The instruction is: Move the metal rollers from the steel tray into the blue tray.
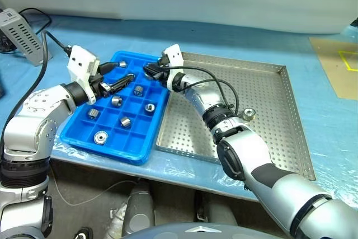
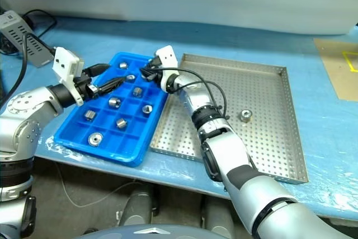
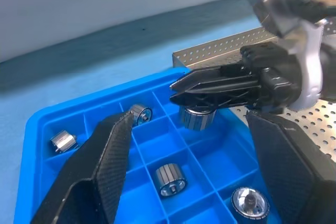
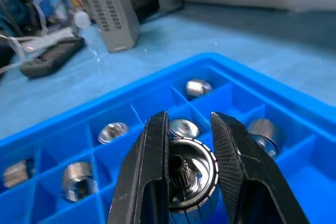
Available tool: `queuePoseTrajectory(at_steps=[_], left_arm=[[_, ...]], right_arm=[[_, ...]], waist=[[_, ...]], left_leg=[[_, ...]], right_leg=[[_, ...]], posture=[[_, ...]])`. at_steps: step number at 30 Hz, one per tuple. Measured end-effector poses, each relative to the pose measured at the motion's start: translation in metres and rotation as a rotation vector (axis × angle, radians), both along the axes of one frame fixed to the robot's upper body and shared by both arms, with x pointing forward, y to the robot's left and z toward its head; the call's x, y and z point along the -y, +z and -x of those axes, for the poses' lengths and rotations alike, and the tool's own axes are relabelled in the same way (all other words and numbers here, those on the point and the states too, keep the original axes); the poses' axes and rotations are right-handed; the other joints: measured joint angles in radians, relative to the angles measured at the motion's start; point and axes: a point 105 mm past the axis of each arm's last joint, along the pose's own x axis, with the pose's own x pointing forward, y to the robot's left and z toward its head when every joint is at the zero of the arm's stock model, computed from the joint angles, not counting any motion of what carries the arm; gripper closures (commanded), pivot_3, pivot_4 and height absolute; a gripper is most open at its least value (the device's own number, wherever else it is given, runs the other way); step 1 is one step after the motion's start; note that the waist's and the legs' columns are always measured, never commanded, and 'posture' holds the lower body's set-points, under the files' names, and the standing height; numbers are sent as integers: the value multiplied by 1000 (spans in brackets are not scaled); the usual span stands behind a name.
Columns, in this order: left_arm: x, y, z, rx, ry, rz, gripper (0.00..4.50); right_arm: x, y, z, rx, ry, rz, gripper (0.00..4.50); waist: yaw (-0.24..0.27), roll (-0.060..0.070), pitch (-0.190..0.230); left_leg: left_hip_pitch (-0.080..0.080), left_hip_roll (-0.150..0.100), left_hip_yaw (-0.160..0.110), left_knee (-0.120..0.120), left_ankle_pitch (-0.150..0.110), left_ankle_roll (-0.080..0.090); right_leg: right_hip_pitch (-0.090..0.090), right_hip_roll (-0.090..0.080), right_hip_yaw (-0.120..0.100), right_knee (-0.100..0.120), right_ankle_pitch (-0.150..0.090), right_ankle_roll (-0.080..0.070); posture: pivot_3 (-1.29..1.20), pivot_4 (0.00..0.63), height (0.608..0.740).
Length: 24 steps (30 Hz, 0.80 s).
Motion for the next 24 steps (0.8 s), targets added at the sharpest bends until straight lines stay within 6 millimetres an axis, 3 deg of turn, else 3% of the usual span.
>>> queuePoseTrajectory(at_steps=[7,12,15,19,24], left_arm=[[7,0,6,-11,-15,17,837],[9,-1,7,-23,-26,25,837],[12,-4,7,-33,-37,21,837],[15,-6,7,-43,-49,23,837],[17,-8,7,-51,-59,32,837]], right_arm=[[0,3,-7,17,-73,-1,3670],[-13,0,0,4,-22,-14,3670],[-19,0,4,35,6,13,2736],[-12,0,-1,57,-62,31,1393],[3,2,-10,57,-125,19,1393]], waist=[[-3,0,0],[-2,0,0],[-2,0,0],[-1,0,0],[-4,0,0]], left_leg=[[1,1,0,0,0,0],[0,0,0,0,0,0],[0,0,0,0,0,0],[0,0,0,2,0,0],[0,0,0,1,0,0]], right_leg=[[-1,1,0,2,0,0],[-1,1,0,1,0,0],[-1,1,0,1,0,0],[-1,1,0,2,0,0],[-1,1,1,2,0,0]], posture=[[134,150,740],[121,150,740],[117,150,740],[101,150,740],[76,150,740]])
